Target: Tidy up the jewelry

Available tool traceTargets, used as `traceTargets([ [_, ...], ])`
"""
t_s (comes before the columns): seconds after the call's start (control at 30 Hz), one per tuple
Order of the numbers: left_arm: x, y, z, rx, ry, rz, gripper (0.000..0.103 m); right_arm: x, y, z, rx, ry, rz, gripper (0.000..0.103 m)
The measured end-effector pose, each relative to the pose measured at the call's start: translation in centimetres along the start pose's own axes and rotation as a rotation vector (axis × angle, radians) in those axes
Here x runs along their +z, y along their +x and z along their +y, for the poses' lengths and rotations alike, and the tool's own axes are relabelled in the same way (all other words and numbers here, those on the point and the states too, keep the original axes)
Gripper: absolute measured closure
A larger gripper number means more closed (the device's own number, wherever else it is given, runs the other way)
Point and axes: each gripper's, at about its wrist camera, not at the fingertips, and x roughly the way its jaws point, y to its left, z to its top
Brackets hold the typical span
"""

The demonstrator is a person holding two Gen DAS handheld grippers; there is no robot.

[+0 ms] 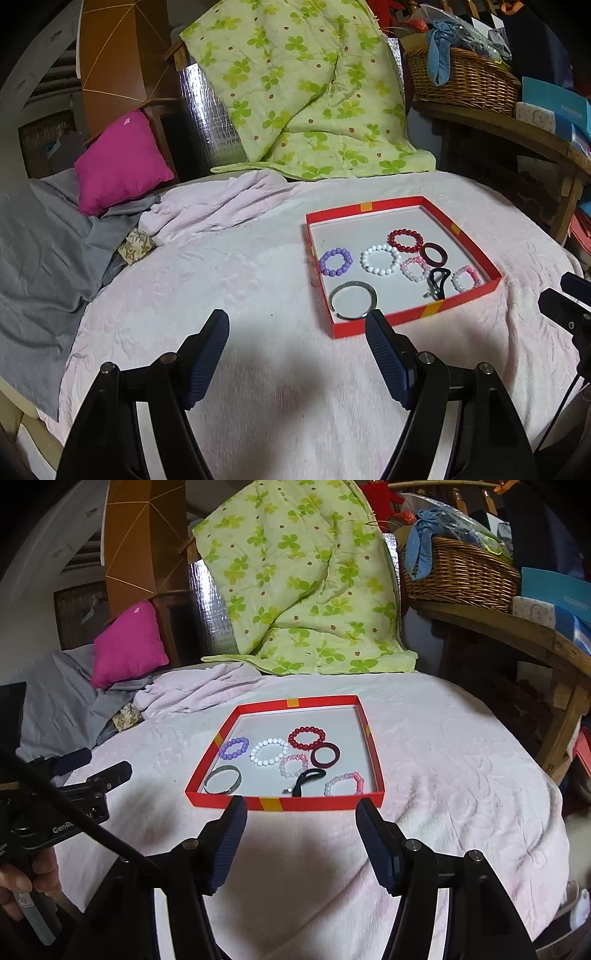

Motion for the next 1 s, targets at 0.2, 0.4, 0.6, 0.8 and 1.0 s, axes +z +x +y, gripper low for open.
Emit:
traceTargets([
  [0.2,-0.5,-0.5,0.2,0.005,-0.001,0.001,0.026,-0.2,0.4,0.5,-0.006,0.005,0.006,0.037],
  [0.4,-0.5,-0.6,0.7,0.011,-0.006,-0.004,0.026,-0.1,1.1,1.3,0.001,-0.002,0.01,0.037],
  [0.6,-0.5,-0.6,1.4,0.017,-0.007,-0.006,0.026,0.2,1.3,2.0,0.007,0.007,-0.002,0.037],
  [0.8,-0.7,-0.7,2.3,0.026,-0.018,-0.008,0.026,0.6,1.3,2.9,0.02,0.006,-0.012,0.037],
  [1.0,-0.9,-0.9,3.0,0.036,-0.025,-0.009,0.026,0.7,1.3,4.3,0.034,-0.015,-0.02,0.037],
])
